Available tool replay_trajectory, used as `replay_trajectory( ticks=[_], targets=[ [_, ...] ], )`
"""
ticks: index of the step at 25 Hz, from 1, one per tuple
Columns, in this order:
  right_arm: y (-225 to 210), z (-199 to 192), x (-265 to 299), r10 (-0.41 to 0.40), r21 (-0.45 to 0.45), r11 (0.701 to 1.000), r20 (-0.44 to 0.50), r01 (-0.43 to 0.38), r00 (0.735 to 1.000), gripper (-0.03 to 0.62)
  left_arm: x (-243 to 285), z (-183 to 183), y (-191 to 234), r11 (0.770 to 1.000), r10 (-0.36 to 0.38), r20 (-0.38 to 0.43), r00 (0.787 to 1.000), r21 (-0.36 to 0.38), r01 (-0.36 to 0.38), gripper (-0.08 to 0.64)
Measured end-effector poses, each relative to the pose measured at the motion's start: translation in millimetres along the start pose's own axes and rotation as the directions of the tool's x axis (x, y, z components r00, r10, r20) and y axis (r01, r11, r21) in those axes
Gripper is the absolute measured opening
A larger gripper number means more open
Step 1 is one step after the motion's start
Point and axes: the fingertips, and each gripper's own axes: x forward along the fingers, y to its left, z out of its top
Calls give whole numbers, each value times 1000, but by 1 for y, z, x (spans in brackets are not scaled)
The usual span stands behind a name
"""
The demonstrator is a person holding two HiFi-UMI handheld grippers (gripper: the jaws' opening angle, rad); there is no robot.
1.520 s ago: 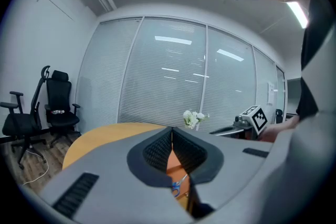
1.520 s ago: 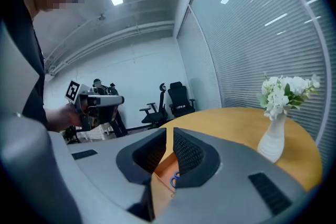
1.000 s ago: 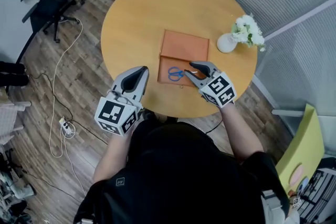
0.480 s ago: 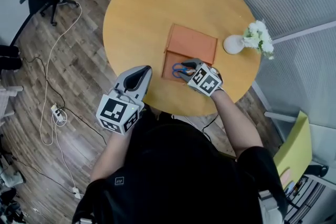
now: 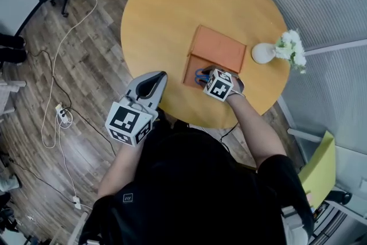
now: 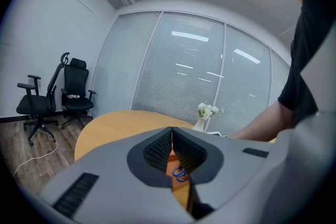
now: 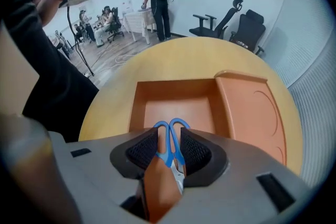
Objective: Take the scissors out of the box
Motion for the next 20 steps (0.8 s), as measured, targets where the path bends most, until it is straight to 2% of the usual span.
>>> replay_trajectory(
  ticks=[5,12,20],
  targets=[
    [0,-4,15,3,-65,998,-78,-8,997,133,-12,1,10,1000,31,3,1000,-5,-31,15],
    [-5,-8,29,3,-81,997,-164,-17,986,126,-20,2,17,998,56,9,998,-12,-56,15],
    [-3,-5,29,18,-87,996,-172,-34,985,121,-32,1,27,998,63,20,998,-29,-63,15]
  ],
)
